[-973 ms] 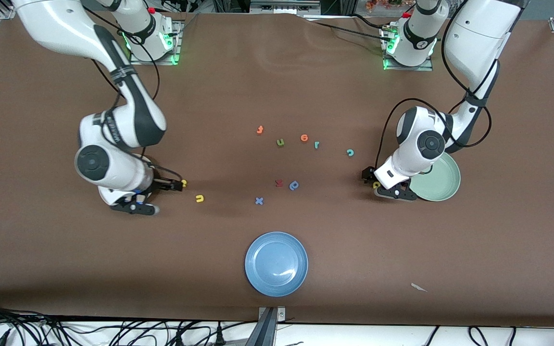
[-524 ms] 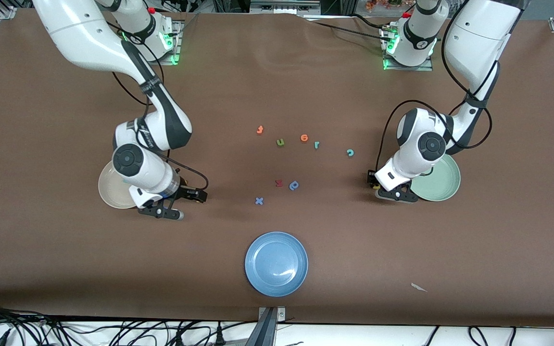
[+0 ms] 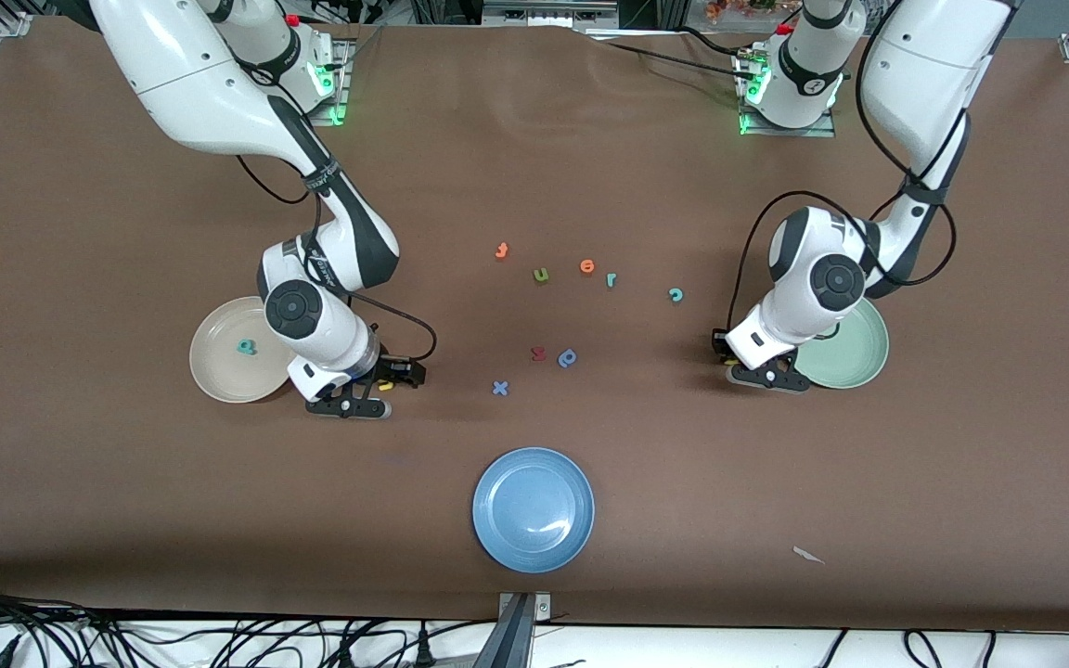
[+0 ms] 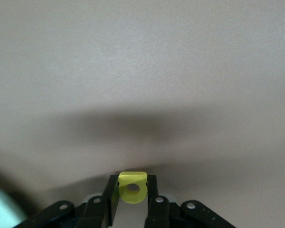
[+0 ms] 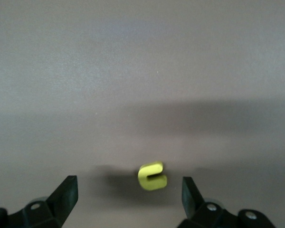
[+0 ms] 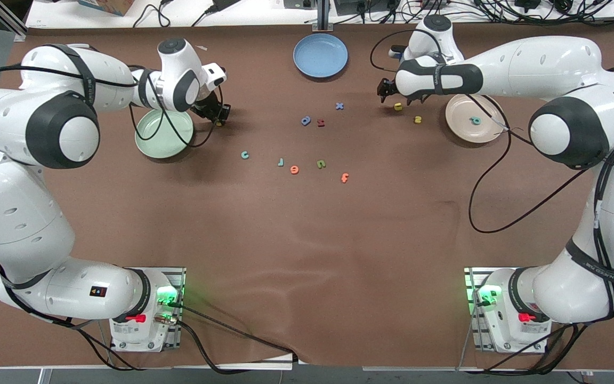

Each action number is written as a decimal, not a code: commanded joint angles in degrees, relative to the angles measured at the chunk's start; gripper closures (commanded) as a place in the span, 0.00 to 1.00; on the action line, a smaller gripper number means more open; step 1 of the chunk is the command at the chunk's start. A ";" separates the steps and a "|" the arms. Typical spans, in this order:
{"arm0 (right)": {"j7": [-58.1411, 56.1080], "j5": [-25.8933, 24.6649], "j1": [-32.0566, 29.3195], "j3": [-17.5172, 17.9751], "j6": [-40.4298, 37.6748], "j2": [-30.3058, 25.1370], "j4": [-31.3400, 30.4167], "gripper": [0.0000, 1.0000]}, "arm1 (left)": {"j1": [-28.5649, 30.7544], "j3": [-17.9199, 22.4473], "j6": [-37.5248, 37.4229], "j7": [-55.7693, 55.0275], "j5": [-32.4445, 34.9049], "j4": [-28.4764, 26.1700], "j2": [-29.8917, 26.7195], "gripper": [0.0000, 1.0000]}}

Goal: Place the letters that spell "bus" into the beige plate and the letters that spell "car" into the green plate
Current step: 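Drop the a into the green plate while the right gripper grasps u, then grasp the cyan c with the left gripper while the right gripper carries u, then drop the u into the white plate while the left gripper carries c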

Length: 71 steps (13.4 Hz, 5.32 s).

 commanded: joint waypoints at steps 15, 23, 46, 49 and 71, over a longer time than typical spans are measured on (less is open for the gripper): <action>-5.41 -1.30 -0.45 0.11 3.28 1.62 -0.97 0.81 | 7.42 3.26 -15.76 12.45 4.89 -3.98 -10.53 0.34; -5.24 -1.03 -0.97 -1.64 -9.51 -3.20 2.18 0.83 | 3.47 -12.81 -14.45 -20.03 4.45 -3.54 -10.36 0.29; -14.46 0.55 -1.76 -15.09 -18.95 -12.71 -10.91 0.01 | -0.49 -13.09 0.50 -22.36 9.98 -9.69 -2.45 0.56; -12.63 1.16 -1.33 -14.48 -20.88 -13.50 -7.93 0.01 | -0.49 -13.09 0.50 -22.36 9.98 -9.87 -2.45 0.63; 4.26 2.31 1.75 -5.07 -4.57 -5.94 -10.36 0.19 | 8.56 0.80 -11.63 15.18 9.19 -7.23 -12.20 0.26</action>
